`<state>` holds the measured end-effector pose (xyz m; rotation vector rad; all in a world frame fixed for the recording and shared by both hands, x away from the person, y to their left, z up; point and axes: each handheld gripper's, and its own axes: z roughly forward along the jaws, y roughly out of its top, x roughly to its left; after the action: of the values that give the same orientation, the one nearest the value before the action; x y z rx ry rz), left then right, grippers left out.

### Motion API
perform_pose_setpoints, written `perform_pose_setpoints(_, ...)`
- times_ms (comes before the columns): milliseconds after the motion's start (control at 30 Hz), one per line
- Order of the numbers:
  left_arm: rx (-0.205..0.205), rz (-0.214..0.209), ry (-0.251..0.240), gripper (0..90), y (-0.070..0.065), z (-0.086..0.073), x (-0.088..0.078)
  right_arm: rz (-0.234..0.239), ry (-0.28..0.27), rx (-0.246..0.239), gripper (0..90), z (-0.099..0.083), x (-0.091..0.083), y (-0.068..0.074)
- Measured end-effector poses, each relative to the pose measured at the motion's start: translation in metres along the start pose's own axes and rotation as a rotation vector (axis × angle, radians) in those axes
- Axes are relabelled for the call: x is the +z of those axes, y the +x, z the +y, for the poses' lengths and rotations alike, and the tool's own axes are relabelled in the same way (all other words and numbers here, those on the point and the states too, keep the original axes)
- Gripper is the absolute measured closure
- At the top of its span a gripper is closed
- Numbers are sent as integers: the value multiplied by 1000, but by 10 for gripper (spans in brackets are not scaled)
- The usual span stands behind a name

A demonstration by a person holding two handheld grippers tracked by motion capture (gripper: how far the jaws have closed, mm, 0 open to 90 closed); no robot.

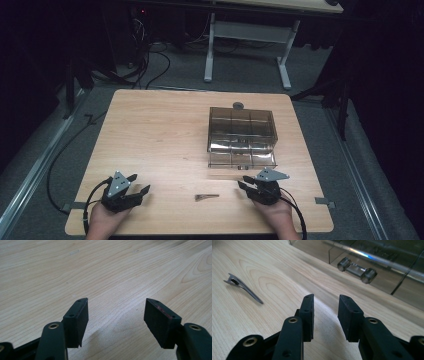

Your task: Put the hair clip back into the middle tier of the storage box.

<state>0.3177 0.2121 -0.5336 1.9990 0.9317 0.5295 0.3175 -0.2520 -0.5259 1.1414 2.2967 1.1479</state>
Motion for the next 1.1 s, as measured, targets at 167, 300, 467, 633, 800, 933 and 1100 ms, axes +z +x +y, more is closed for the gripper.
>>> perform_pose_setpoints(167,-1,1,1,368,0,0,0,11,13,-10,662,-1,2,1)
perform_pose_setpoints(300,2,4,-4,367,-1,0,0,15,13,-7,662,-1,2,0)
perform_pose_setpoints(467,5,4,-8,366,-1,-1,-1,17,20,-7,648,0,3,0)
perform_pose_setpoints(633,7,3,-8,366,-1,-1,-1,16,10,-25,628,0,2,2)
perform_pose_setpoints(800,11,3,-3,366,-2,0,0,16,18,-42,621,1,3,5)
perform_pose_setpoints(933,12,5,-3,366,-2,0,0,26,19,-53,615,3,4,9)
perform_pose_setpoints(1100,12,6,-2,366,-2,0,0,45,10,-66,604,8,7,16)
